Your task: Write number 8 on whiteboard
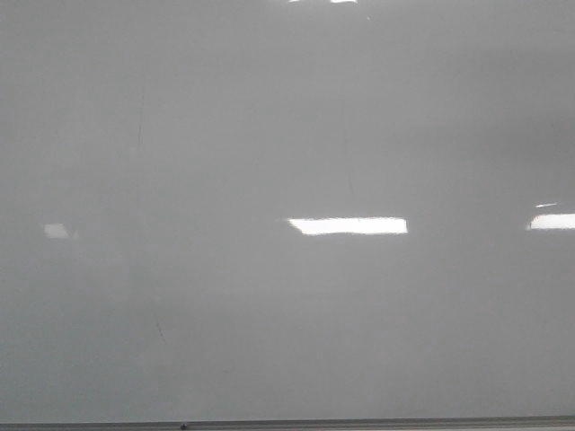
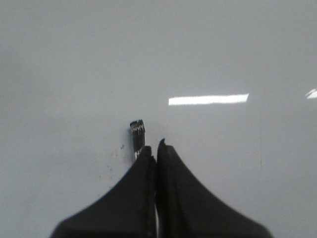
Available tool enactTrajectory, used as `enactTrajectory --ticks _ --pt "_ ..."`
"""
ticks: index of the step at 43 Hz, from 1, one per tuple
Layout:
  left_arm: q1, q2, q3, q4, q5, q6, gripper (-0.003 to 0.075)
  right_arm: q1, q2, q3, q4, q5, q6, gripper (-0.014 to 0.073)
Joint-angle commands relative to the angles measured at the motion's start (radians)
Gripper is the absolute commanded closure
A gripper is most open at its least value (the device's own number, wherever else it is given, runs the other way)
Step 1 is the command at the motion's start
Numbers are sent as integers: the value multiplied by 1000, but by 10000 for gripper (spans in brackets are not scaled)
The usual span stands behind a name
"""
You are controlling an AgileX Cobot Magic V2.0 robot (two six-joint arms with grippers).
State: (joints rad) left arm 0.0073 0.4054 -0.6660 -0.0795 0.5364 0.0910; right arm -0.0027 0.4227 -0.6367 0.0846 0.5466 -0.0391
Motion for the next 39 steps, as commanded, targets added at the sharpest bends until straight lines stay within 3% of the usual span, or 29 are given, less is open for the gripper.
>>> enactTrajectory --ticks 1,13,17,19,23,25,28,33,39 --pt "-3 48 -29 -12 -20 -8 741 -4 48 -26 -2 -64 1 662" --pt "-3 120 -28 -29 46 -8 741 -4 145 -26 -35 -4 -12 652" --pt "-3 140 -28 -29 50 -8 738 -4 167 -26 -35 16 -14 569" --pt "-3 149 -28 -29 50 -8 722 -4 176 -26 -35 25 -15 479" --pt "-3 165 -28 -29 45 -8 610 -4 183 -26 -35 33 -18 267" --pt "-3 174 -28 -29 45 -8 519 -4 185 -26 -35 33 -18 144" --pt "-3 190 -28 -29 45 -8 389 -4 185 -26 -35 33 -18 29" --pt "-3 232 -28 -29 35 -8 221 -4 185 -26 -35 33 -18 -31" --pt "-3 317 -28 -29 -5 -8 208 -4 185 -26 -35 33 -18 -31"
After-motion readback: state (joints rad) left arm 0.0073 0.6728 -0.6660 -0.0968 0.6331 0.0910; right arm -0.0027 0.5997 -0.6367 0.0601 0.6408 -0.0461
